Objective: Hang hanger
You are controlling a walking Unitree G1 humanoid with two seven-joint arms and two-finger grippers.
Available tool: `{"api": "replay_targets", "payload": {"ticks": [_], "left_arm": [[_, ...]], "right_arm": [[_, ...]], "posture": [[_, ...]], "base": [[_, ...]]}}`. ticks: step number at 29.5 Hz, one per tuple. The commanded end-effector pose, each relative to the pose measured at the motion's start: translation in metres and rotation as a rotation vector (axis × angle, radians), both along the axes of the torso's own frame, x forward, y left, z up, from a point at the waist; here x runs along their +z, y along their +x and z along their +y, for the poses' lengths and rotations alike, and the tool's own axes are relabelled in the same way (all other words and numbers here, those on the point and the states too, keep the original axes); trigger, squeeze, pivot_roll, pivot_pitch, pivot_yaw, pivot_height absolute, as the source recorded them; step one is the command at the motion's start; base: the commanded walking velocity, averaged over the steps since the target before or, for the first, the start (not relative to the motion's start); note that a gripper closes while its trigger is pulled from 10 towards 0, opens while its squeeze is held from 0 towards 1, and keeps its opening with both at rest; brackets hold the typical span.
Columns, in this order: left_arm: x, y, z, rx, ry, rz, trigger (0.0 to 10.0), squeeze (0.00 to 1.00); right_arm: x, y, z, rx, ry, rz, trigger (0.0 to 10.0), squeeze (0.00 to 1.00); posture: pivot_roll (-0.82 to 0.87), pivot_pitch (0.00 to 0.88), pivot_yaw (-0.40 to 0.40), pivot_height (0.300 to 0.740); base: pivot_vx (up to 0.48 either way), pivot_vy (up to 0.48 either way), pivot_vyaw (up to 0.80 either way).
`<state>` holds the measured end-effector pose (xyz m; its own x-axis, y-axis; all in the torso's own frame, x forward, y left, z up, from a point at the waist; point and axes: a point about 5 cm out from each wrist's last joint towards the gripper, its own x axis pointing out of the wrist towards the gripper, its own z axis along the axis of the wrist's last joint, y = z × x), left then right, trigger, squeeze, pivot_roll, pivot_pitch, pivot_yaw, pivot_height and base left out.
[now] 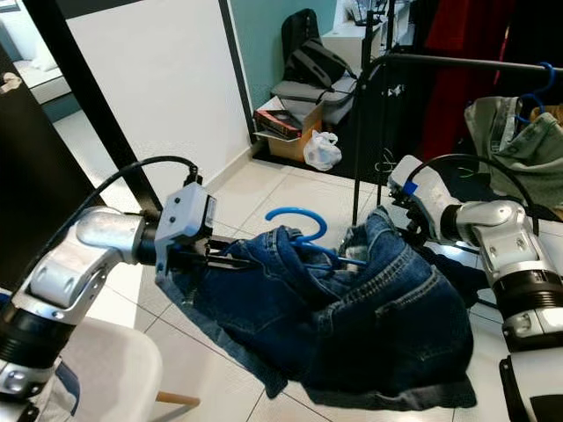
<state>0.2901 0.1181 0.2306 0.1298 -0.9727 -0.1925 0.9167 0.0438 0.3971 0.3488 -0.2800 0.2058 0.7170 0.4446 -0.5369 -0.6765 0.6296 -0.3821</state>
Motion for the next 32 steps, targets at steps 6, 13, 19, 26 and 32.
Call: {"api": "replay_targets", "payload": {"ticks": [6, 13, 19, 26, 32], "left_arm": [[0.002, -0.001, 0.004, 0.032, -0.061, 0.006, 0.0, 0.00], [-0.010, 0.000, 0.006, 0.072, -0.046, 0.037, 0.0, 0.00], [-0.011, -0.001, 0.006, 0.072, -0.045, 0.040, 0.0, 0.00], [-0.014, -0.003, -0.006, 0.030, -0.029, 0.041, 0.0, 0.00], [-0.015, -0.006, -0.011, 0.006, -0.028, 0.043, 0.0, 0.00]], "right_arm": [[0.010, -0.024, -0.031, 0.034, 0.127, 0.054, 10.0, 1.00], [0.089, -0.040, -0.046, 0.152, 0.515, -0.210, 10.0, 0.00], [0.098, -0.046, -0.040, 0.242, 0.578, -0.208, 10.0, 0.00], [0.061, -0.055, 0.020, 0.500, 0.362, 0.097, 10.0, 0.00], [0.047, -0.060, 0.050, 0.618, 0.359, 0.221, 10.0, 0.00]], "posture": [[-0.08, 0.000, 0.071, 0.740], [-0.09, 0.000, 0.073, 0.740], [-0.09, 0.000, 0.074, 0.740], [-0.10, 0.000, 0.079, 0.740], [-0.09, 0.000, 0.074, 0.740]], "base": [[0.000, 0.000, 0.00], [0.000, 0.000, 0.00], [0.000, 0.000, 0.00], [0.000, 0.000, 0.00], [0.000, 0.000, 0.00]]}}
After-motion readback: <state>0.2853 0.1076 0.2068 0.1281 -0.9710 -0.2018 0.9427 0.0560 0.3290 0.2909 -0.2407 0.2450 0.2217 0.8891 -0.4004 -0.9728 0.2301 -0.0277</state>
